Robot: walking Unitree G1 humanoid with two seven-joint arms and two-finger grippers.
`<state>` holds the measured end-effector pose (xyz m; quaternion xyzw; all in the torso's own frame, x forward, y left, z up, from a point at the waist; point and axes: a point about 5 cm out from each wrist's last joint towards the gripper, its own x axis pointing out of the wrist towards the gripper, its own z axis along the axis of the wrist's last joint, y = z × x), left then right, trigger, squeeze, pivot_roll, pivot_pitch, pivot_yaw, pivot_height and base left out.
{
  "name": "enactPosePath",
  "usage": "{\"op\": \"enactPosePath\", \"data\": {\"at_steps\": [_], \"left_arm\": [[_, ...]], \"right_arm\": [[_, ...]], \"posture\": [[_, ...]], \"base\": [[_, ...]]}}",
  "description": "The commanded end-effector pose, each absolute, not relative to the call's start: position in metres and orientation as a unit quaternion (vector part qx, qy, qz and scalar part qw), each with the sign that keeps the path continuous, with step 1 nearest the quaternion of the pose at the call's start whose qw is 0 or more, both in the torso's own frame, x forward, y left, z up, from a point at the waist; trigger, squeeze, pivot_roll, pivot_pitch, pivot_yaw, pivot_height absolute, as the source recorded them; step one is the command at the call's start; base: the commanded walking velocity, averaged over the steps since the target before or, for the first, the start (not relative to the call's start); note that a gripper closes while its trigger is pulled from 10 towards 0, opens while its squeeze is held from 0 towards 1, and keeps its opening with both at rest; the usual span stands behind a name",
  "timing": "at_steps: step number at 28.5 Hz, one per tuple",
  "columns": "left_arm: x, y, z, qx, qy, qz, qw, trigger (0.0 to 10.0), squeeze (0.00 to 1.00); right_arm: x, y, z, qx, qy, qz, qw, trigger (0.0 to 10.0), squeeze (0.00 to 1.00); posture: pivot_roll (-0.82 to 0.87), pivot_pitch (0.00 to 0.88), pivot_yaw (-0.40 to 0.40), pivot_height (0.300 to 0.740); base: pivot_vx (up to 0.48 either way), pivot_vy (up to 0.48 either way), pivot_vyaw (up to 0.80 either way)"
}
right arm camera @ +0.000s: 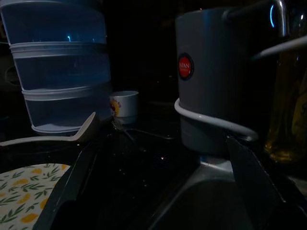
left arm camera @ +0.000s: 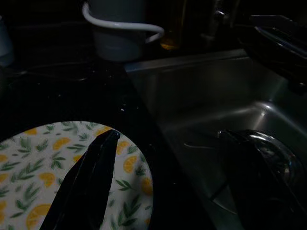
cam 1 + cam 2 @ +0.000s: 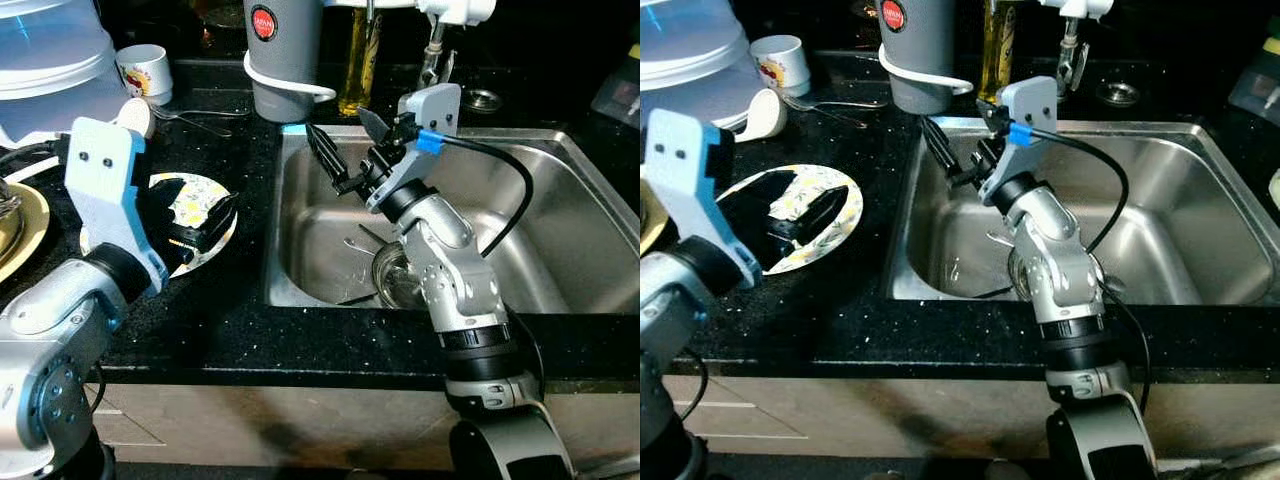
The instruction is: Kitchen organization
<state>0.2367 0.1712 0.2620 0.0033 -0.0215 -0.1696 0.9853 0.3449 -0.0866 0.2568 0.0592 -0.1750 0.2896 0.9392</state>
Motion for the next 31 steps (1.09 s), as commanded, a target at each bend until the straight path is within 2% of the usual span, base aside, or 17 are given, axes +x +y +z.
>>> {"op": "enactPosePath", "data": {"at_steps": [1,12,16,31], "left_arm": [[0.2376,0.1703,0.2585,0.001,-0.015,-0.168,0.986,10.0,0.00],[0.2390,0.1677,0.2571,0.003,-0.017,-0.167,0.986,10.0,0.00],[0.2393,0.1664,0.2585,-0.009,-0.027,-0.170,0.985,10.0,0.00],[0.2403,0.1668,0.2624,-0.013,-0.047,-0.168,0.985,10.0,0.00]], "right_arm": [[0.3459,-0.0861,0.2568,0.067,-0.169,0.289,0.940,10.0,0.00],[0.3444,-0.0833,0.2547,0.060,-0.162,0.296,0.940,10.0,0.00],[0.3430,-0.0828,0.2534,0.056,-0.160,0.304,0.938,10.0,0.00],[0.3415,-0.0830,0.2506,0.026,-0.152,0.314,0.937,10.0,0.00]], "posture": [[0.10,0.076,-0.047,0.732],[0.10,0.075,-0.046,0.732],[0.10,0.074,-0.047,0.732],[0.10,0.065,-0.045,0.732]], "base": [[-0.315,0.000,0.00],[-0.355,0.000,0.00],[0.000,0.000,0.00],[0.000,0.000,0.79]]}}
